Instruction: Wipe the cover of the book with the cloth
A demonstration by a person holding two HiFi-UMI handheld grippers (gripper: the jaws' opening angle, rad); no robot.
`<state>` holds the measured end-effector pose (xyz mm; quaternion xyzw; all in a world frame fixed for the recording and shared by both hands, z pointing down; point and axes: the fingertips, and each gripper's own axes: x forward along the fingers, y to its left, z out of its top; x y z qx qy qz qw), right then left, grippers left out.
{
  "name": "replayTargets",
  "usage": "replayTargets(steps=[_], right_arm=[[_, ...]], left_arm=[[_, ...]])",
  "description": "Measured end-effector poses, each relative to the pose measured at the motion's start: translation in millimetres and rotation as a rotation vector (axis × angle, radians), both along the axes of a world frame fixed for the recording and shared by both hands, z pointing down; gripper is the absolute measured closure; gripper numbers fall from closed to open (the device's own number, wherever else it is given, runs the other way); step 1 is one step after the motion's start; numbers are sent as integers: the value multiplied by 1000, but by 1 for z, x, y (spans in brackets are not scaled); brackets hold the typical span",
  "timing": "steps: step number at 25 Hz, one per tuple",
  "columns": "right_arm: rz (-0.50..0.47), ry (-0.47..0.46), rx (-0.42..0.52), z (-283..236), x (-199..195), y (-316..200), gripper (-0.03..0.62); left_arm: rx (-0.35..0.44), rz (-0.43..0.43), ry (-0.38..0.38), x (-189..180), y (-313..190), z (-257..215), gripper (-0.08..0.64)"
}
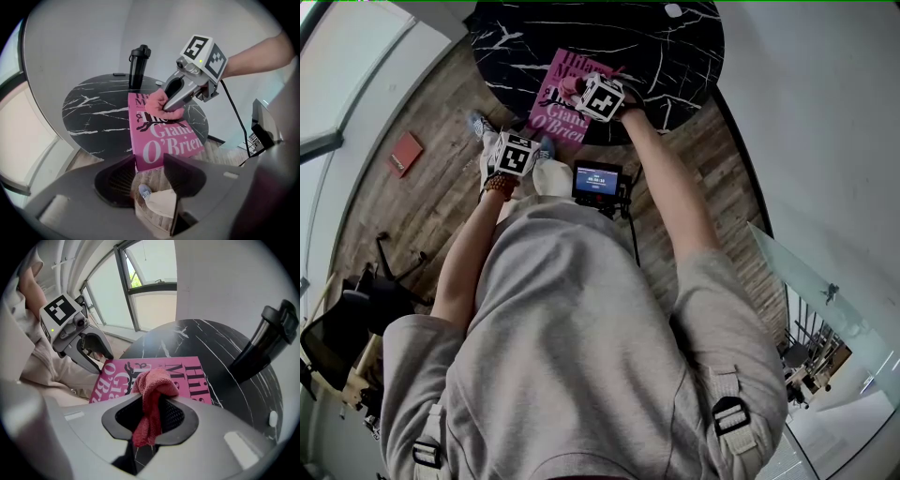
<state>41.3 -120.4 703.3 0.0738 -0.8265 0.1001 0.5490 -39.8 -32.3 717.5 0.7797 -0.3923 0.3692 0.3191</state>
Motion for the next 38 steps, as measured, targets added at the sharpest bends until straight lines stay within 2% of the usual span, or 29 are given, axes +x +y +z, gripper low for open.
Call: replayTargets(steps=[12, 16, 23, 26, 28, 38], right_arm=[[-27, -5, -12, 2, -5, 22, 497], [-49, -2, -13, 0, -7, 26, 497], [-44, 3, -12, 2, -6, 27, 497], [-42, 0, -16, 2, -6, 27, 497], [-40, -1, -13, 2, -6, 27, 497], [-64, 8, -22, 0, -10, 36, 497]], left_arm=[[2, 1, -4, 0, 1, -1, 382], [35, 69, -36, -1, 3, -2, 368], [50, 126, -50, 3, 8, 1, 365], [37, 167, -79, 2, 17, 6, 305], [45, 147, -107, 0, 19, 9, 354], [39, 120, -129, -1, 17, 10, 353]])
